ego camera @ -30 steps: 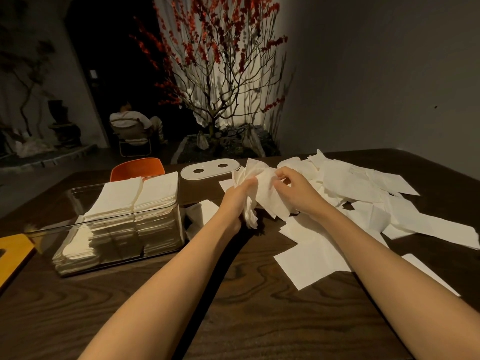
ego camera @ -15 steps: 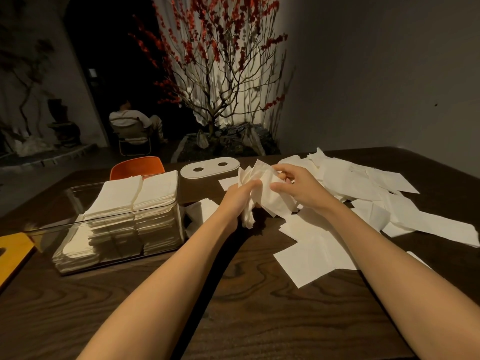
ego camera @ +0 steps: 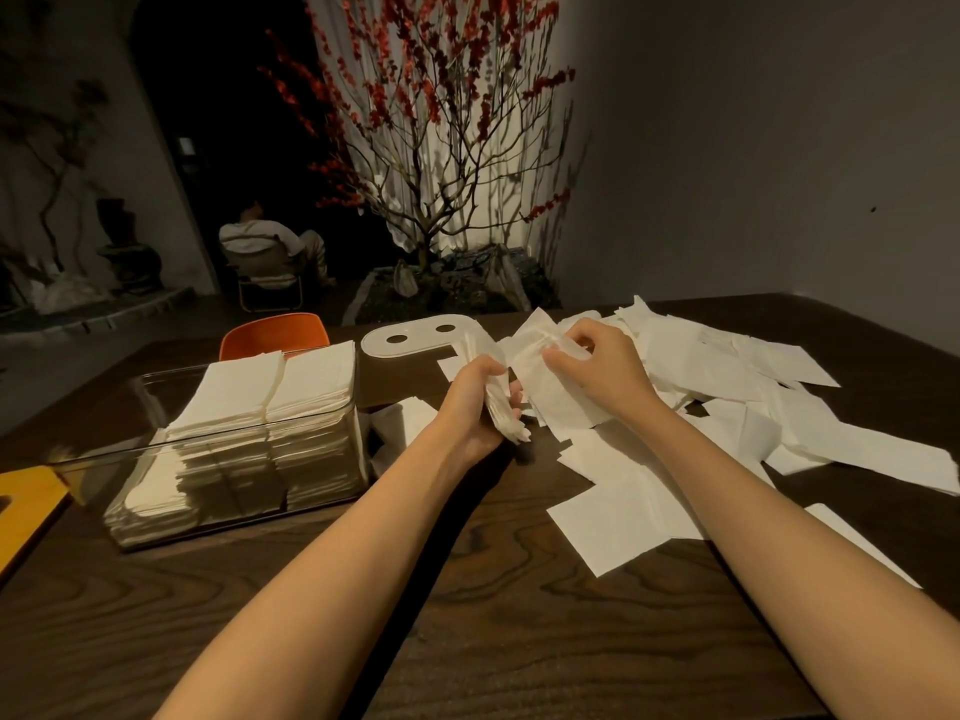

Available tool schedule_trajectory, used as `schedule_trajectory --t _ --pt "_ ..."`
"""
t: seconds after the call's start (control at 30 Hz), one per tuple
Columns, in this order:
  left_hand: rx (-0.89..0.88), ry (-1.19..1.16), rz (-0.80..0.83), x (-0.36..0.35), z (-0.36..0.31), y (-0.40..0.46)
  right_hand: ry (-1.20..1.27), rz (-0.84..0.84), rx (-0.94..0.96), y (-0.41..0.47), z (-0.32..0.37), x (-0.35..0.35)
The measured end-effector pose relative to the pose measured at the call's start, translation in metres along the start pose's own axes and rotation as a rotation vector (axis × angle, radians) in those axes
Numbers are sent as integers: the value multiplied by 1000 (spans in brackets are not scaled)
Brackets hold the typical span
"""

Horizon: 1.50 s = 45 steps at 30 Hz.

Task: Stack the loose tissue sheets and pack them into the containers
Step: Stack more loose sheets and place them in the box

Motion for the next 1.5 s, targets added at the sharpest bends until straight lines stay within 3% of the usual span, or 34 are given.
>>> schedule_trajectory --t 0.13,0.37,0.47,0.6,0.7,0.8,1.0,1.2,1.3,1.5 --pt "49 -97 97 -2 0 -2 -7 -6 -12 -3 5 -1" --pt "-86 101 -14 -9 4 0 -112 -119 -62 -7 15 2" --pt "-111 194 2 -16 12 0 -63 -70 -53 -9 21 -7" --pt "-170 76 43 -23 17 2 85 88 -114 -12 30 -18" --pt "-102 -27 131 -24 15 1 217 203 -195 -15 32 -19" --pt "-28 -86 171 -21 13 0 220 211 -182 -14 31 -16" --pt "-38 14 114 -17 12 2 -46 146 -49 -12 30 -15" --pt "-118 88 6 -11 15 14 -76 177 -26 -12 33 -27" --pt "-60 15 49 -12 14 12 49 177 -139 -13 30 -35" --pt "59 -39 163 -7 10 2 27 180 -71 -11 24 -10"
Point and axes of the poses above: each hand's wrist, its own y-axis towards the middle knuckle, its own x-axis out of the back of the hand, z = x × y, the point moved 3 cm from there along y, towards the middle knuckle, and after that the axes turned 1 degree about -z, right-handed, at the moved point
